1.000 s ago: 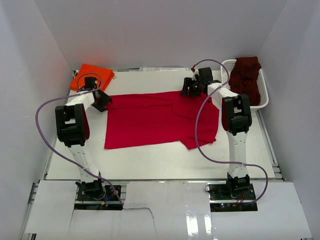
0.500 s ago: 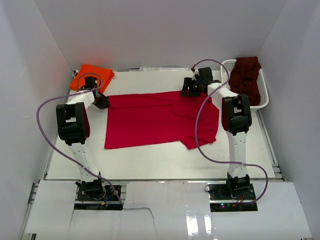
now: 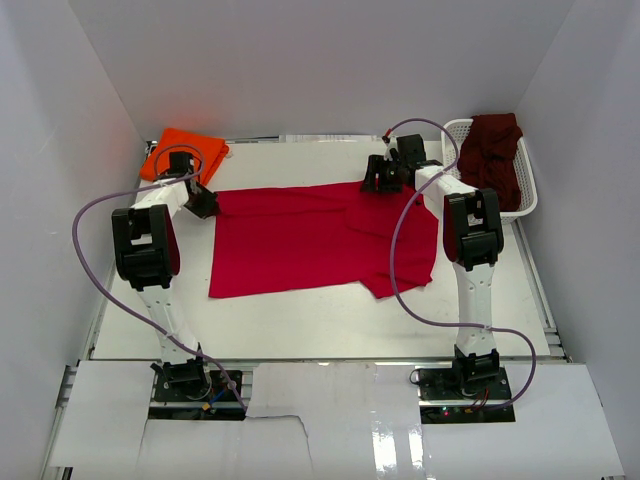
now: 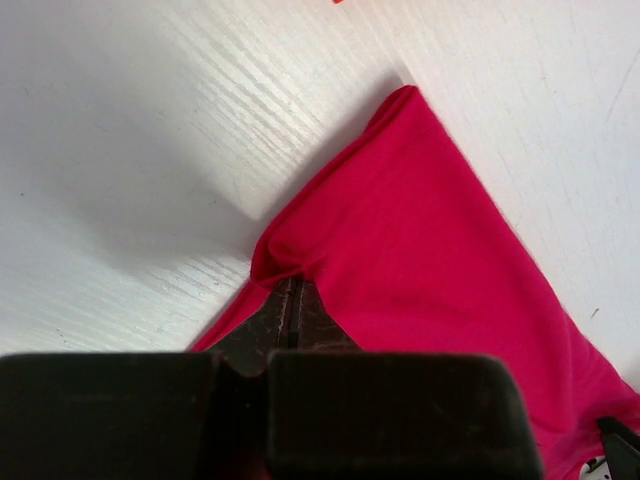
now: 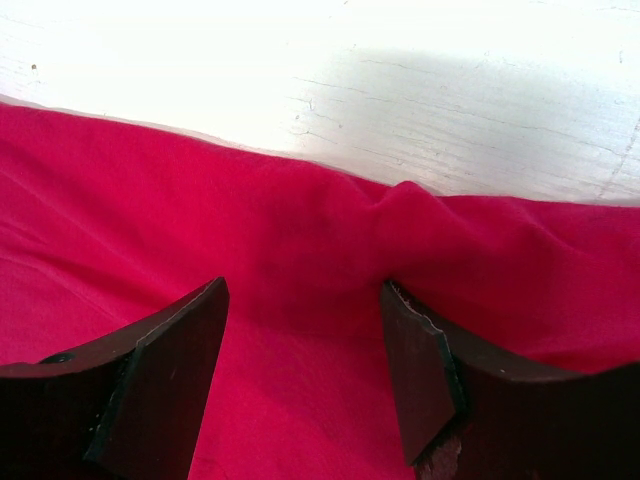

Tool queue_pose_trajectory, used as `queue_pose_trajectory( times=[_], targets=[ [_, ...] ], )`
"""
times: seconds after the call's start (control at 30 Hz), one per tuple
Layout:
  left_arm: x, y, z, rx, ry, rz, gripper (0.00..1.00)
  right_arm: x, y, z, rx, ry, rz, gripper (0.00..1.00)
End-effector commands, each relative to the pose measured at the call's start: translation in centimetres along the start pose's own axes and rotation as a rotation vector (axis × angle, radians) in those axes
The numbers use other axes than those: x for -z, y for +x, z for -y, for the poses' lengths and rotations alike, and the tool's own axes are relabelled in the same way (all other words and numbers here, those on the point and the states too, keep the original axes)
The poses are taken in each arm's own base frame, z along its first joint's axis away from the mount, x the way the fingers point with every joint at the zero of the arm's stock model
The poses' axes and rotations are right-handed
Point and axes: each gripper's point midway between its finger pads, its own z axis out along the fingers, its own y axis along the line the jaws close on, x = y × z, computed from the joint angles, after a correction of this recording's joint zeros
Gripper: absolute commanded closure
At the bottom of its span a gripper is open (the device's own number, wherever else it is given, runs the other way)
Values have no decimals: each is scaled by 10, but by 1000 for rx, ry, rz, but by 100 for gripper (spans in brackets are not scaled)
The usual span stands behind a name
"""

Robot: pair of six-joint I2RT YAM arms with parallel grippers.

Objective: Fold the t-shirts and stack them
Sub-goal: Fold the flattened tshirt in 1/3 of the way

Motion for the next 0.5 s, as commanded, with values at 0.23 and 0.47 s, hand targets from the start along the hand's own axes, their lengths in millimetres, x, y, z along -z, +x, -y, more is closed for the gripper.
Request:
queue_pose_trajectory(
  times=[0.23,0.47],
  targets=[
    [36,-36,25,-15,75,59,100,-8,22,21,-14,44,-62,31],
    [39,-36,19,-14,59,45,100,-8,23,20,-13,44,-62,31]
  ],
)
